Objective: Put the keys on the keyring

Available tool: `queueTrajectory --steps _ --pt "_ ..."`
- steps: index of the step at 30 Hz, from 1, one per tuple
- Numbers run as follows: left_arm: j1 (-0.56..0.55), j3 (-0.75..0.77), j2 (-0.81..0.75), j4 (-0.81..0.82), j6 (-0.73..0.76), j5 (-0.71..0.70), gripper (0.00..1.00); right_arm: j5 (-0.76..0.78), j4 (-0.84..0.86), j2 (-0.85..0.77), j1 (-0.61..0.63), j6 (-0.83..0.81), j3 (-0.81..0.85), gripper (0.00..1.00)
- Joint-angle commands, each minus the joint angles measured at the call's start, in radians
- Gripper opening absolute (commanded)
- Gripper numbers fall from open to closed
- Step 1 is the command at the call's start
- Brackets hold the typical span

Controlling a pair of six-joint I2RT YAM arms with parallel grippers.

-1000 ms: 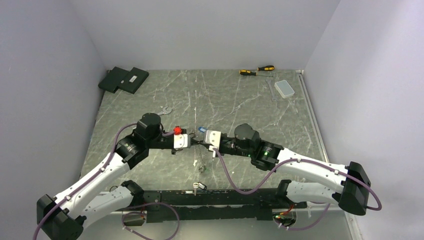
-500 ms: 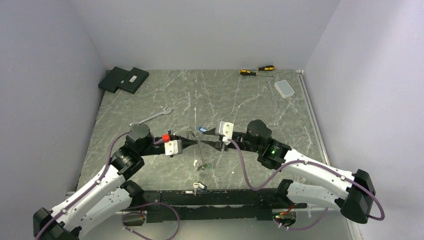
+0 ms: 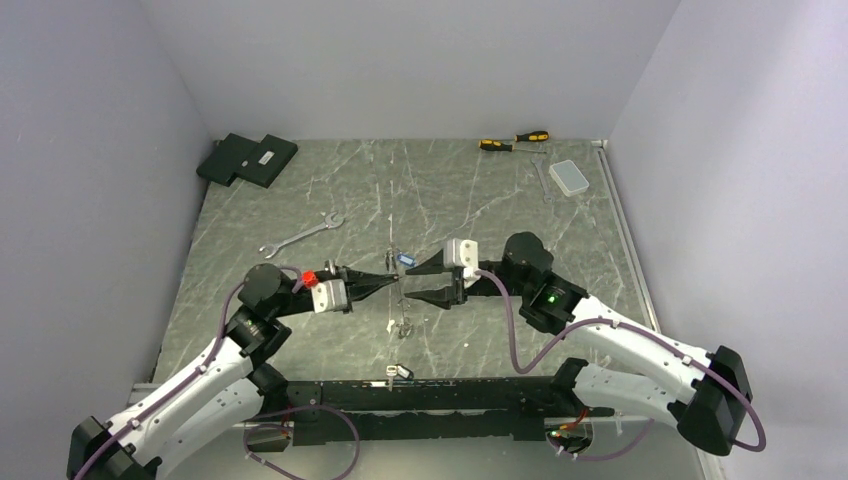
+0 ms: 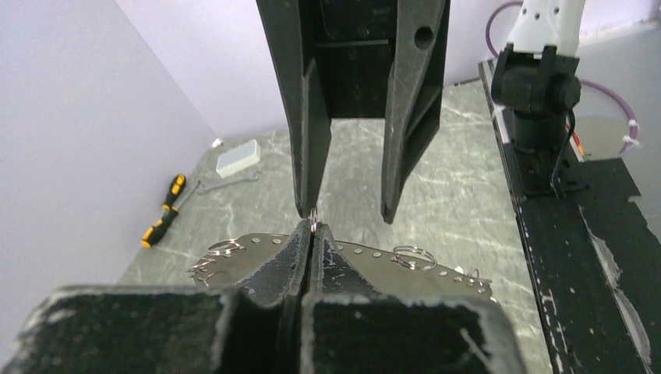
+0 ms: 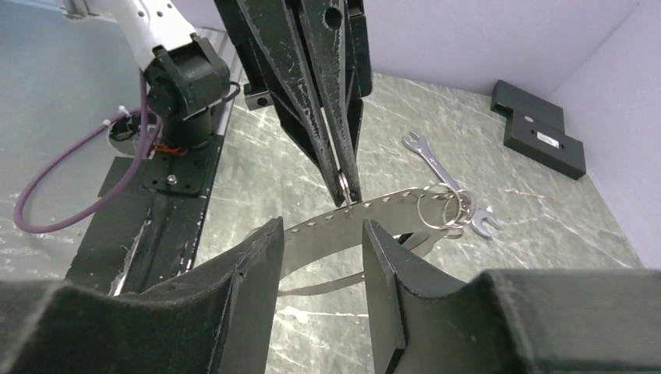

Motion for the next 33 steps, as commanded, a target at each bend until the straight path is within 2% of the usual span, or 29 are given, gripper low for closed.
queueTrajectory --steps 1,8,20,33 --pt "-0.003 -0.001 -0.01 0.219 -0.091 0.032 0.0 -0.07 0.095 -0.013 -0.019 0.033 -0.002 0.45" --pt "-0.003 -0.001 -0.005 0.284 -0.133 0.05 0.0 -0.119 0.214 -0.009 -0.068 0.093 -0.022 0.43" --pt "-0.002 -0.011 0.035 0.373 -0.177 0.055 0.0 -0.206 0.319 0.018 -0.072 0.172 -0.006 0.35" --pt "-0.002 -0.013 0.055 0.422 -0.207 0.057 0.0 -0.208 0.356 0.066 -0.071 0.195 0.012 0.23"
